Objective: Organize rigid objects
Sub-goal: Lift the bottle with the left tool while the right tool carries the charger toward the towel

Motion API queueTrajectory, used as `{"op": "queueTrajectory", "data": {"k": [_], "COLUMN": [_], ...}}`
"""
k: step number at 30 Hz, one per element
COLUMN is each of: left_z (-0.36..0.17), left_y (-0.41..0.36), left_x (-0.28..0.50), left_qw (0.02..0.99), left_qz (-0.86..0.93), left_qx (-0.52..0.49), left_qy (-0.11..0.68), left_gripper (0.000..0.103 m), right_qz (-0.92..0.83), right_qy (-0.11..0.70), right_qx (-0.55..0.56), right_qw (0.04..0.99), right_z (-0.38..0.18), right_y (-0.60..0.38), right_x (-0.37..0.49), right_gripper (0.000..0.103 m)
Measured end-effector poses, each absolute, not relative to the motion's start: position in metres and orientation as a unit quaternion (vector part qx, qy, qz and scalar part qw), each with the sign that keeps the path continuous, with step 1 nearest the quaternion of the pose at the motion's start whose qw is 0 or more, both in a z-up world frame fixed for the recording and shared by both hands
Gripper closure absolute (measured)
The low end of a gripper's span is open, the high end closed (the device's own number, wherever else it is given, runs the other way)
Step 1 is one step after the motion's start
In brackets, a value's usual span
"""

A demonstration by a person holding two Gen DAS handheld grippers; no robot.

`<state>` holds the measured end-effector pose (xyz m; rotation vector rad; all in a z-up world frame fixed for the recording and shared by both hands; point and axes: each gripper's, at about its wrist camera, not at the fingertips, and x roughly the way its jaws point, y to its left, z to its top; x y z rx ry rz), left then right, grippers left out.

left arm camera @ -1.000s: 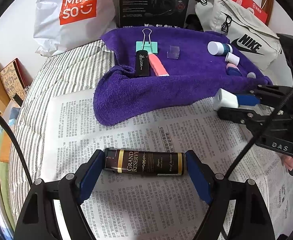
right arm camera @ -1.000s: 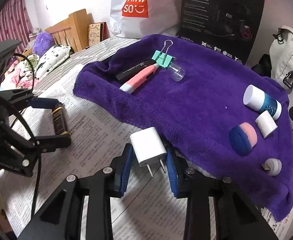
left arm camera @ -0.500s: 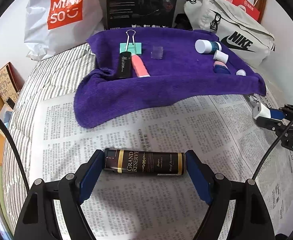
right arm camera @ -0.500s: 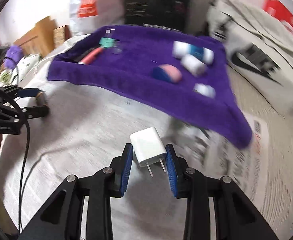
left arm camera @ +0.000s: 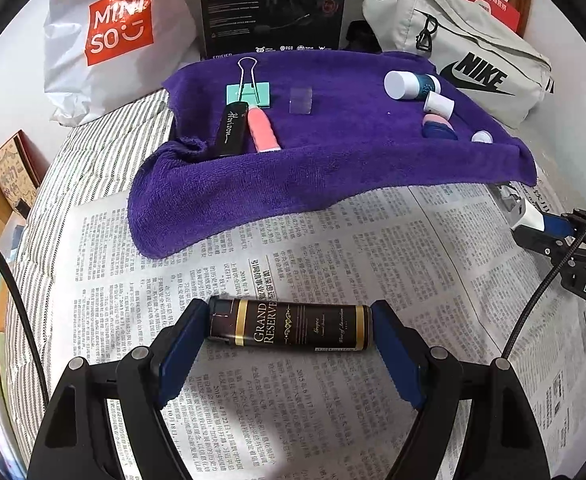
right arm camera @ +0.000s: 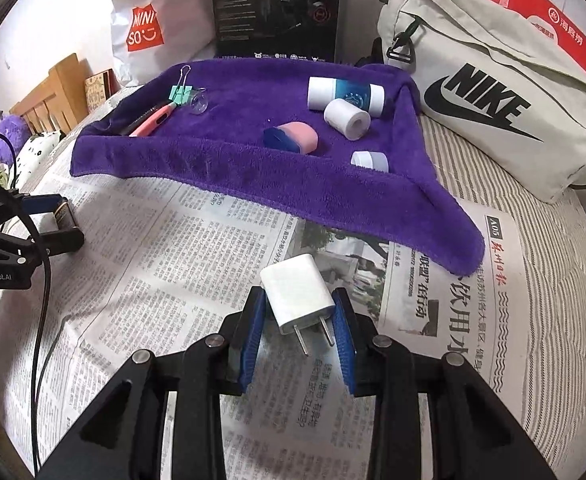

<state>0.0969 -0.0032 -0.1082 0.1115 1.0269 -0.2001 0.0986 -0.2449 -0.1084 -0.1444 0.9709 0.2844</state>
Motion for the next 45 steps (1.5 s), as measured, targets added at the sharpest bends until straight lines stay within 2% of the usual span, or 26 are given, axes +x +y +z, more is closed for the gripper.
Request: {"op": "queueTrajectory", "data": {"k": [13, 17, 26, 30, 33, 37, 39, 40, 41, 45], "left_z": [-0.082, -0.064, -0.046, -0.051, -0.055, -0.056, -0.056, -0.056, -0.055, -0.053], "left_y": [0.046, 0.046, 0.031, 0.024, 0.020, 0.012, 0.009, 0.008, 0.007, 0.003], "left_x": [0.072, 0.068, 0.075, 0.079, 0.082, 0.087, 0.090, 0.092, 0.093, 0.100], "left_qw": [0.874, 0.881, 0.885, 0.881, 0.878, 0.874, 0.874, 0.874, 0.874, 0.874], "left_qz": [-0.072, -0.069, -0.086, -0.094, -0.097, -0.102, -0.103, -0.104, -0.104, -0.107], "left_qx": [0.031, 0.034, 0.032, 0.034, 0.038, 0.046, 0.049, 0.049, 0.049, 0.049], "left_qy": [0.480, 0.466, 0.455, 0.463, 0.468, 0.472, 0.473, 0.473, 0.473, 0.472], "left_gripper": [0.022, 0.022, 0.022, 0.022, 0.022, 0.022, 0.022, 0.022, 0.022, 0.022], "right_qz": [0.160, 0.165, 0.171, 0.172, 0.176, 0.179, 0.182, 0.180, 0.176, 0.185], "right_qy": [0.468, 0.462, 0.453, 0.455, 0.456, 0.464, 0.471, 0.476, 0.476, 0.475], "right_qx": [-0.037, -0.027, -0.045, -0.062, -0.065, -0.065, -0.068, -0.069, -0.070, -0.053], "right_qw": [0.869, 0.871, 0.874, 0.872, 0.870, 0.865, 0.860, 0.858, 0.859, 0.858], "right_z": [-0.095, -0.084, -0.068, -0.078, -0.085, -0.095, -0.102, -0.105, -0.107, -0.102], "right_y": [-0.240, -0.237, -0.233, -0.234, -0.232, -0.226, -0.224, -0.223, -0.223, -0.228], "right_x": [0.090, 0.087, 0.085, 0.085, 0.088, 0.094, 0.097, 0.098, 0.099, 0.101], "right_gripper": [0.071, 0.076, 0.076, 0.074, 0.064, 0.063, 0.064, 0.072, 0.075, 0.075]}}
